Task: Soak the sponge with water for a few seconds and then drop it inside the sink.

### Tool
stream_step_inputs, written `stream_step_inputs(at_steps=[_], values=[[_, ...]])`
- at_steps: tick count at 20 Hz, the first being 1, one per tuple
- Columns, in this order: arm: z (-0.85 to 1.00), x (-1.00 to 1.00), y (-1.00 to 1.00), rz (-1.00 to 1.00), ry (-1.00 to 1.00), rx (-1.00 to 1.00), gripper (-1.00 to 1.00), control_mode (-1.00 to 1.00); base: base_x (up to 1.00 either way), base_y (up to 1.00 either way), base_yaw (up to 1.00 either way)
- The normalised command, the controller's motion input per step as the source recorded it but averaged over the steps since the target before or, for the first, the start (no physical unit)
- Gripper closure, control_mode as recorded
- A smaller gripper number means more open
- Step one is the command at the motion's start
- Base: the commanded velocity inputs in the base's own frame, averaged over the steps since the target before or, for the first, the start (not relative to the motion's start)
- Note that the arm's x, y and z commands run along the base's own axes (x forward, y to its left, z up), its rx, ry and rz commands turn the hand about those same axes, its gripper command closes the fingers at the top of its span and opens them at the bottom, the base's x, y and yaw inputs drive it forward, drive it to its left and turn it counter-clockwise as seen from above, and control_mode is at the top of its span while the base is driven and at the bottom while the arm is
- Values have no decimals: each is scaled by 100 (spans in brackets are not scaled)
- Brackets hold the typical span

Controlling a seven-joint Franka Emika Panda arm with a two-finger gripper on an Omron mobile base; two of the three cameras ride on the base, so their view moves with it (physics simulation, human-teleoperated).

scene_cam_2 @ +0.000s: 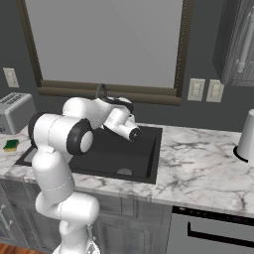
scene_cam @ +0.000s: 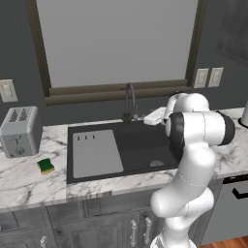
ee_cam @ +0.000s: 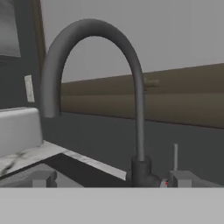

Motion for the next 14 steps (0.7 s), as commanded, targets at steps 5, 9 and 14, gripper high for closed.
stream_step_inputs(at_steps=[5, 9, 14], values=[[-17, 17, 0, 1, 0, 0, -100, -100, 0, 0, 0], [-6, 19, 0, 0, -1, 0, -100, -100, 0, 0, 0], [0, 21, 0, 0, 0, 0, -100, -100, 0, 0, 0]])
